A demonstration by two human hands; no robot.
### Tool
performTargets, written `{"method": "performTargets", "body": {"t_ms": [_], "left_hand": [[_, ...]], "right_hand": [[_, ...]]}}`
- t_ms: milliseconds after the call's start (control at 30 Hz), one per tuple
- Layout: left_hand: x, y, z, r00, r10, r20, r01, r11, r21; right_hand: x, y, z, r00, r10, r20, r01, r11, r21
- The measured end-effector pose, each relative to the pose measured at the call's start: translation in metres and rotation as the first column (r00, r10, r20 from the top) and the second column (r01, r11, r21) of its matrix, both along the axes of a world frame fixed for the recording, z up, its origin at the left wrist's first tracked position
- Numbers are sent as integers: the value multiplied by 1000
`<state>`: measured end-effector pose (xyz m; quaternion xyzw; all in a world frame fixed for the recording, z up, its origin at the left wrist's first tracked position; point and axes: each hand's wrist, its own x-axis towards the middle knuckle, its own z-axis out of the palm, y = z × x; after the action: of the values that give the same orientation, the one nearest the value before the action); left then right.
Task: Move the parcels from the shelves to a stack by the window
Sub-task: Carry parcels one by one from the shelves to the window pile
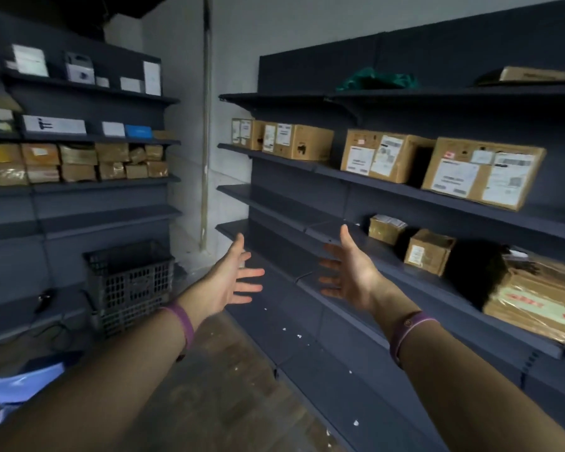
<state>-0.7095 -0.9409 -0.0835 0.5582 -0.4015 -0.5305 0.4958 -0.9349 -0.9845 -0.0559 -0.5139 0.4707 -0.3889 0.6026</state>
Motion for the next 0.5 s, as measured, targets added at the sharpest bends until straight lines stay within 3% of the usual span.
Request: {"method": "performTargets", "body": {"t_ms": [500], "left_hand": [[97,-192,32,972,233,-12,-234,969,-84]], "right_hand": [[125,-256,21,952,288,103,-287,958,-26]]}}
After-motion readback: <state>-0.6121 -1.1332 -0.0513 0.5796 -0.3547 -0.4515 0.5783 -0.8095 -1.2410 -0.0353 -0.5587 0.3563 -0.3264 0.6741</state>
